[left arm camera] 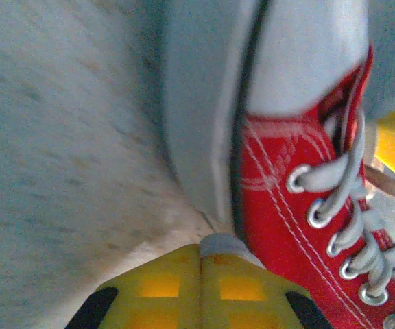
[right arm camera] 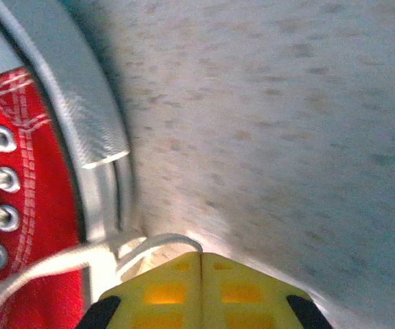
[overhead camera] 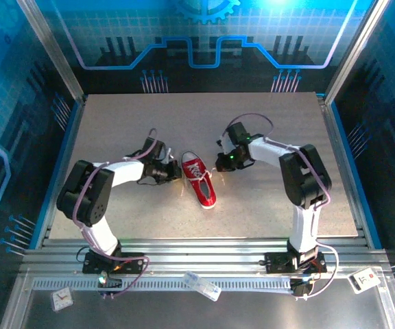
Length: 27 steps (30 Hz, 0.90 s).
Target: Tie the shoes
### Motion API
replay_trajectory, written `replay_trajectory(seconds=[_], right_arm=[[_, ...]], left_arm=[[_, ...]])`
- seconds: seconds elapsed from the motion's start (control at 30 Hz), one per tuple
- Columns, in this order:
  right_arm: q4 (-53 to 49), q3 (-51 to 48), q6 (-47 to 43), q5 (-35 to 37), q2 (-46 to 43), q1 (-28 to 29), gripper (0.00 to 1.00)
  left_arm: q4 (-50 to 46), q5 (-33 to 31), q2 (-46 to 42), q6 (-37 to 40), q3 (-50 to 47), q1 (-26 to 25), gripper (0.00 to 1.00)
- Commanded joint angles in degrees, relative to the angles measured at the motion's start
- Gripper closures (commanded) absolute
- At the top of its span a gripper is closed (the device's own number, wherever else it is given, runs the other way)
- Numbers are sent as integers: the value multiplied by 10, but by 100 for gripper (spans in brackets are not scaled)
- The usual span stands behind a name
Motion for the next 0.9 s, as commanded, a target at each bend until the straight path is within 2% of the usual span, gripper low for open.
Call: replay_trajectory(seconds=[0.0, 0.2, 0.3, 0.6, 0.87], right_arm=[[-21, -10, -29, 31, -52, -43, 100], [-48, -3, -63, 56, -73, -92, 100], [-59, -1, -77, 63, -75, -102, 100], [-84, -10, -102, 96, -85, -126, 100], [-107, -11, -124, 96, -85, -153, 100]], left_arm=[[-63, -13, -51, 57, 19, 41, 100], [-108, -27, -119, 76, -14, 130, 100], [-130, -37, -152, 78, -36, 158, 100], [-162, -41, -267, 60, -122, 217, 100], [-175, -27, -300, 55, -150, 246, 100]])
